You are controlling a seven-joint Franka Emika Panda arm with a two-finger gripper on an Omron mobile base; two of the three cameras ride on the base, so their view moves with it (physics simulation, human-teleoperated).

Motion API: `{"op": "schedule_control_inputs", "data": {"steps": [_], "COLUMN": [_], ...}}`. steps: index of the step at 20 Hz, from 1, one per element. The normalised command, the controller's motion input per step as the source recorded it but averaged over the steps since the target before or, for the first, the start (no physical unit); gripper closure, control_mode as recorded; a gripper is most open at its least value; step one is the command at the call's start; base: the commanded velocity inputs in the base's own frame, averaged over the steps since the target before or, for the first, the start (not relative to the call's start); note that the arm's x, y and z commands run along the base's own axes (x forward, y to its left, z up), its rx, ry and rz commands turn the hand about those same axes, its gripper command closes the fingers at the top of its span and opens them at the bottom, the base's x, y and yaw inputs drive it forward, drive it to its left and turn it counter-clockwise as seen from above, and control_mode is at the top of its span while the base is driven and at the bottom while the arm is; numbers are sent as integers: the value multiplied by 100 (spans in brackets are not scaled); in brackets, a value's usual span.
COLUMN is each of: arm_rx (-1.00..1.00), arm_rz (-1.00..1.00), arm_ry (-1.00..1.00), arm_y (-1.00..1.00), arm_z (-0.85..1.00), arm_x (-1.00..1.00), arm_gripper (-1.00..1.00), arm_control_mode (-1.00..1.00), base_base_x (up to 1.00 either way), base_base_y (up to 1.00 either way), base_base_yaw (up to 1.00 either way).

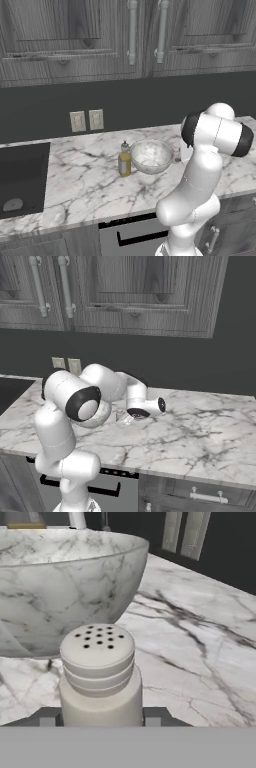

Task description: Retrieve the bottle and the shaker from the cabinet and place them next to the mixing bowl on the counter. Then add garlic from the fridge to the mixing bowl.

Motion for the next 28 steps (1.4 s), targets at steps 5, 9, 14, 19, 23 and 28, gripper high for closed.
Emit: {"op": "schedule_control_inputs", "data": {"steps": [5,9,14,19,23,28], "arm_rx": [0,0,0,2,5,5], "arm_rz": [0,0,0,-2,-10,-12], "arm_ry": [0,-1,-14,-21,-11,4], "arm_y": [0,0,0,-2,-2,0], "arm_z": [0,0,4,36,76,95], "arm_x": [0,0,-12,-27,-19,0], "arm_gripper": [-100,-100,-100,-100,-100,-100], "arm_control_mode": [-100,-100,-100,-100,-100,-100], "base_base_x": [0,0,0,0,0,0], "base_base_y": [0,0,0,0,0,0], "base_base_yaw": [0,0,0,0,0,0]}}
